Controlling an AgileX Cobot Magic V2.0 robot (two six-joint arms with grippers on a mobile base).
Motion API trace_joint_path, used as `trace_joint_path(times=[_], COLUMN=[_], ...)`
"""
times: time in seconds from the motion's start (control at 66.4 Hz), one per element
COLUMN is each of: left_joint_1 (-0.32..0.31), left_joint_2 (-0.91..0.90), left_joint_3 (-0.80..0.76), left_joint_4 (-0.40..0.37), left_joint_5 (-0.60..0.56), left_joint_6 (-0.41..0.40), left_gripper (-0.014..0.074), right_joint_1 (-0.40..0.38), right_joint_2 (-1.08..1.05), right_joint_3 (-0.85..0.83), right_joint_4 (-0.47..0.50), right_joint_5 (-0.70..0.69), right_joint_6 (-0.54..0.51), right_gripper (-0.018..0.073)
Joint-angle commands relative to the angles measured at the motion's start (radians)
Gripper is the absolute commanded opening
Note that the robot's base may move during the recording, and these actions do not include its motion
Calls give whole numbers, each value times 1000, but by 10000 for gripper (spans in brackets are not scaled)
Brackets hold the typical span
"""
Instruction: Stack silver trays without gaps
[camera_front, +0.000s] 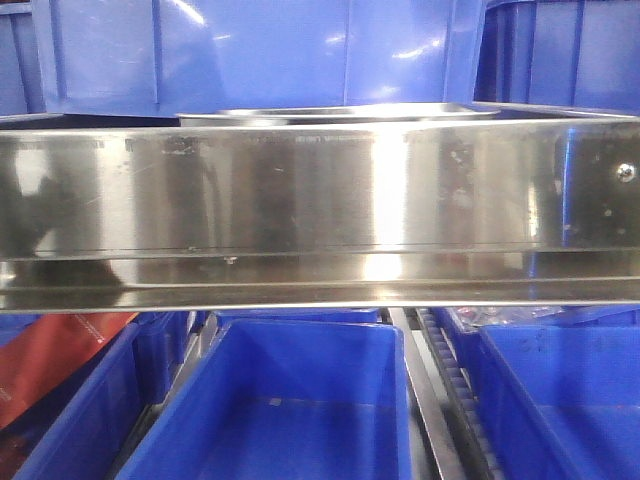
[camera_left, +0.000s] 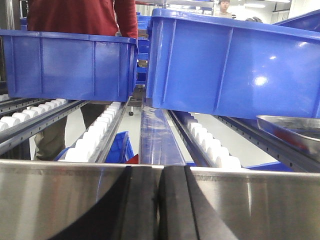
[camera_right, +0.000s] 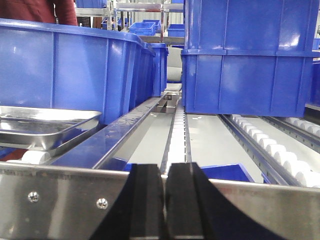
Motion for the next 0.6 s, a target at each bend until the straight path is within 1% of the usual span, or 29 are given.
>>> trace_joint_path(times=[0.0, 0.588], left_joint_1=[-2, -2], left_joint_2=[-5, -5], left_joint_3=[-1, -1], left_joint_4=[3, 3], left_joint_5=[-12, -12], left_joint_6=[-6, -6], left_gripper=[6, 6], right_joint_1=[-1, -1], right_joint_2=[-3, -3], right_joint_3=[0, 0], right_joint_4=[0, 0], right_joint_5=[-25, -25], right_joint_6=[-8, -8], right_gripper=[-15, -15])
